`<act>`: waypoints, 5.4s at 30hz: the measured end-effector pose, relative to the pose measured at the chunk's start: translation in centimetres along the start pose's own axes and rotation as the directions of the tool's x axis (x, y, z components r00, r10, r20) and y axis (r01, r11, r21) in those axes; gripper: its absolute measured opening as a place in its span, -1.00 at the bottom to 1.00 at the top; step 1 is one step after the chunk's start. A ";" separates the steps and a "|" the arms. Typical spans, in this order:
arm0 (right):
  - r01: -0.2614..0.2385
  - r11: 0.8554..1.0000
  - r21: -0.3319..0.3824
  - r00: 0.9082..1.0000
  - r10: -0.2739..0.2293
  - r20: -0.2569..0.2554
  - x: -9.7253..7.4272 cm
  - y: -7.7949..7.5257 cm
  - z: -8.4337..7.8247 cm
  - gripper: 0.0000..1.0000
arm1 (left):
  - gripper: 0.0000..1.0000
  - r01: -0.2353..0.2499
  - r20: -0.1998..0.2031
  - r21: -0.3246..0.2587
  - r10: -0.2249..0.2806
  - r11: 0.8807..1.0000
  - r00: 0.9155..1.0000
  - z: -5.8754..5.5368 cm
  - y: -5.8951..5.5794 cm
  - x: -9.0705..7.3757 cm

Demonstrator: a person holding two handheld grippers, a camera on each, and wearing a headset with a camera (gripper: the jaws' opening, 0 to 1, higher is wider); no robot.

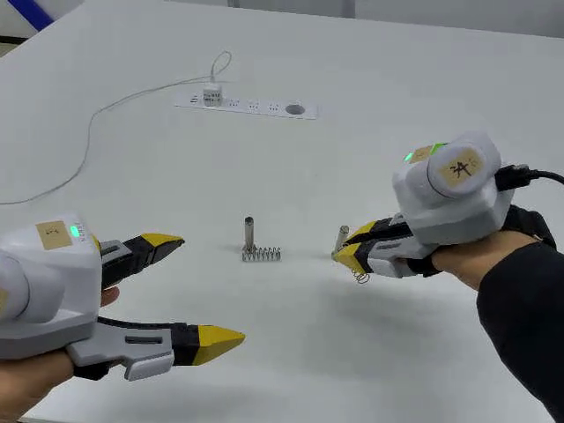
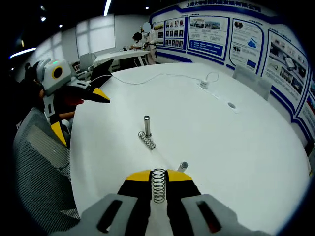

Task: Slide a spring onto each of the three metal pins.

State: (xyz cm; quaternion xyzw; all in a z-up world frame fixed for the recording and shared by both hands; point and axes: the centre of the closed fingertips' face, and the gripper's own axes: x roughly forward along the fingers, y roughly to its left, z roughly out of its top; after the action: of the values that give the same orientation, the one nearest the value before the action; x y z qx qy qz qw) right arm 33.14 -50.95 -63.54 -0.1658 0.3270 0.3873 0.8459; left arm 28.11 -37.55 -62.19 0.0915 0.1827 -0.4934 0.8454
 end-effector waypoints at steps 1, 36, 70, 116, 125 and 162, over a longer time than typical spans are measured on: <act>0.006 1.000 0.014 1.000 -0.006 0.019 -0.2 -0.2 0.3 -0.77 | 0.67 0.001 0.000 0.000 -0.001 1.000 1.000 0.0 0.0 0.0; 0.075 0.995 0.073 0.974 -0.089 0.206 -2.3 -2.2 4.2 -0.76 | 0.66 -0.005 0.001 0.001 0.005 1.000 1.000 0.1 0.0 -0.1; 0.101 0.979 0.179 0.949 -0.149 0.278 0.5 -4.3 4.3 -0.77 | 0.65 -0.011 -0.007 -0.005 0.011 1.000 1.000 -0.2 0.0 -0.3; 0.123 0.979 0.165 0.977 -0.148 0.153 2.8 -3.9 -0.4 -0.76 | 0.65 -0.014 -0.010 -0.008 0.014 1.000 1.000 -0.3 0.1 -0.3; 0.126 0.977 0.171 0.981 -0.149 0.127 3.1 -3.8 -1.0 -0.76 | 0.65 -0.016 -0.008 -0.010 0.016 1.000 1.000 -0.3 0.1 -0.4; 0.055 0.992 0.109 0.993 -0.066 0.094 2.7 1.2 -1.6 -0.70 | 0.65 -0.012 0.003 -0.003 0.012 1.000 1.000 0.0 0.0 -0.4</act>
State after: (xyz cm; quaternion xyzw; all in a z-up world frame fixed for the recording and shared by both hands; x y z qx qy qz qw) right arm 32.92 -49.54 -66.58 -0.1113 0.3004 0.3511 0.8798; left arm 27.92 -37.25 -62.02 0.0905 0.1819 -0.4883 0.8487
